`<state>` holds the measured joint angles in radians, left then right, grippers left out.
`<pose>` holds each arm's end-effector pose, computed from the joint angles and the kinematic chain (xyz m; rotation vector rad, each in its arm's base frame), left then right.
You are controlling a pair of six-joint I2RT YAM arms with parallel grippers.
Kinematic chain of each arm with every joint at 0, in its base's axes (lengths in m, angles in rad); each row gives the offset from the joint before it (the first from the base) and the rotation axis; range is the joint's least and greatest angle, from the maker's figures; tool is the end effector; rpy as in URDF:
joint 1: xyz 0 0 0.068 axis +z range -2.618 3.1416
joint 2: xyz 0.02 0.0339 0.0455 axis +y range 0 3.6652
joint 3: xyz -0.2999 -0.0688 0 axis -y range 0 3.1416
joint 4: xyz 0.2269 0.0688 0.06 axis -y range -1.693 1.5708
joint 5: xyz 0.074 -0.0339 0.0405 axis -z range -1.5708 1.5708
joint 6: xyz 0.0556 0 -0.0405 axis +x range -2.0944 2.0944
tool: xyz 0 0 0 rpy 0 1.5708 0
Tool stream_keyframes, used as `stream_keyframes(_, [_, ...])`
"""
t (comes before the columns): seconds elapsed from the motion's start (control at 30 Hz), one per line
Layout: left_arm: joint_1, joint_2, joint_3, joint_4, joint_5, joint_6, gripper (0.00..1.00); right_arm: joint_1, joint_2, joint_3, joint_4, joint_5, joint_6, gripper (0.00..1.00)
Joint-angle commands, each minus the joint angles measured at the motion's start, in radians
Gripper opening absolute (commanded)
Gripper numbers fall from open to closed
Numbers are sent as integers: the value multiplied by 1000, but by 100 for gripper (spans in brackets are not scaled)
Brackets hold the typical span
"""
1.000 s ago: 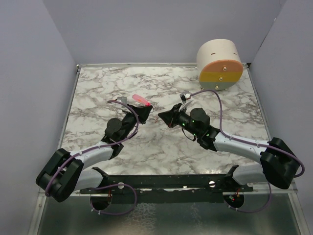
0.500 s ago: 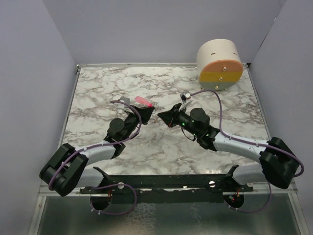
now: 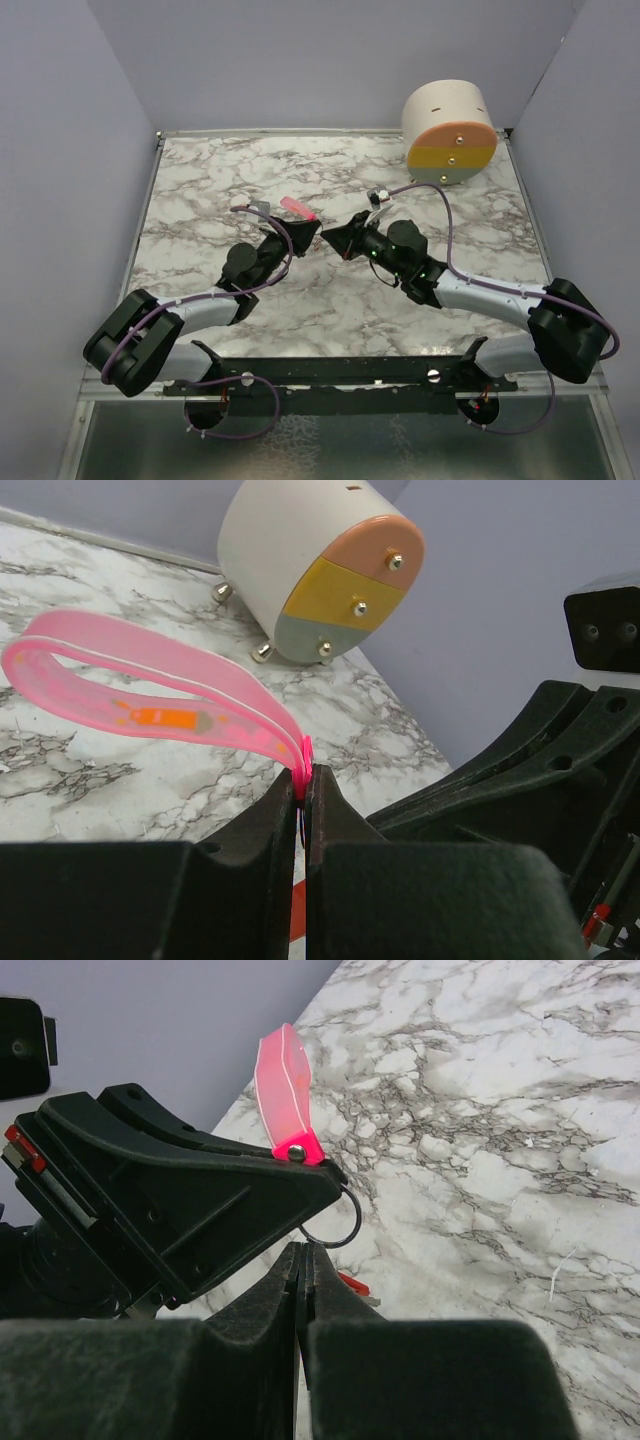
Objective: Put the keys on the keyring
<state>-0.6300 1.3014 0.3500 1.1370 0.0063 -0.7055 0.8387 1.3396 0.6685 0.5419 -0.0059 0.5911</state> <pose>0.2003 -0.1465 0.2766 -0.0502 1.4776 -1.1070 0.1968 0.2195 0.2946 -0.2293 1.8048 1.0518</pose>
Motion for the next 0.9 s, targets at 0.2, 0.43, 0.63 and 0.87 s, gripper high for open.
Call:
stream_keyframes(0.2, [-12, 6, 13, 53, -10, 1, 0, 7, 9, 33, 37, -14, 10, 1])
stream_keyframes(0.43, [-17, 9, 15, 53, -11, 3, 0, 6, 19, 36, 38, -7, 13, 1])
stream_keyframes(0.63, [-19, 6, 16, 53, -9, 5, 0, 7, 16, 36, 37, 2, 12, 1])
stream_keyframes(0.87, [-22, 3, 16, 53, -6, 9, 0, 7, 10, 35, 29, 12, 12, 1])
